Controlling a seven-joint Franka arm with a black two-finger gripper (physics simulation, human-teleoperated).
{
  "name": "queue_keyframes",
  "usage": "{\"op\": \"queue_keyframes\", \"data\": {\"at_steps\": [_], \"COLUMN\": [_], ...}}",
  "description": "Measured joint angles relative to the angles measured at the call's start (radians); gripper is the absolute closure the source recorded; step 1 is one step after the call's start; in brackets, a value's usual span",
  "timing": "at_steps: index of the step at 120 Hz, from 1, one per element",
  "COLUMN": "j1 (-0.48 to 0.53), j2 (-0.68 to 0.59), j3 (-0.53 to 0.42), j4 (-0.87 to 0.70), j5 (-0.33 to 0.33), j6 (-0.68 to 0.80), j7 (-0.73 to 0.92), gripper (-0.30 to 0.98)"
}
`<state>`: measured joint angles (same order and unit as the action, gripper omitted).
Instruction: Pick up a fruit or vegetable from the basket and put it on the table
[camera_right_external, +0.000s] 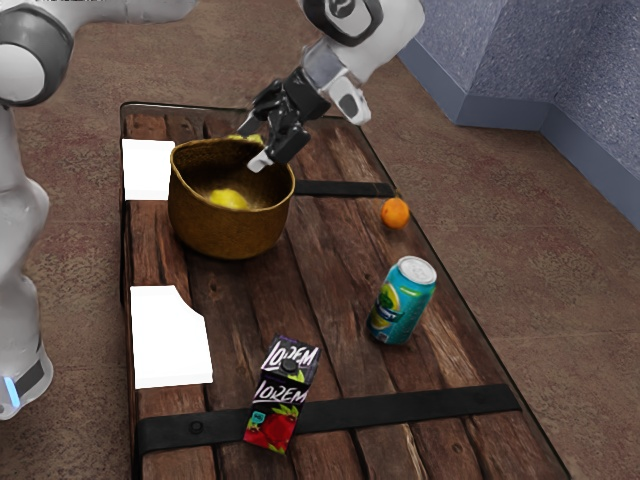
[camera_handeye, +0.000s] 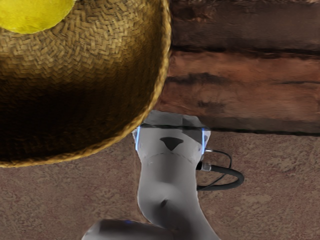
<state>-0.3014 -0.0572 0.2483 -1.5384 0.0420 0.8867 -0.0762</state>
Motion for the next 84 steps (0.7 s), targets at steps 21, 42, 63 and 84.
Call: {"op": "queue_keyframes", "data": {"at_steps": [21,42,63,84], "j1": [-0.055,-0.121,-0.129,-0.044], "j2": [-0.006,-0.027,-0.130,-0.350], "j3": [-0.021,-0.037,0.053,0.068], "j4": [0.040,0.063,-0.119,-0.392], "j5": [0.169,0.243,0.183,0.156], "j6": [0.323,0.442,0.444,0.454], "j7": [0.098,0.383,0.622,0.809], "gripper": [0.00,0.00,0.00,0.00]}}
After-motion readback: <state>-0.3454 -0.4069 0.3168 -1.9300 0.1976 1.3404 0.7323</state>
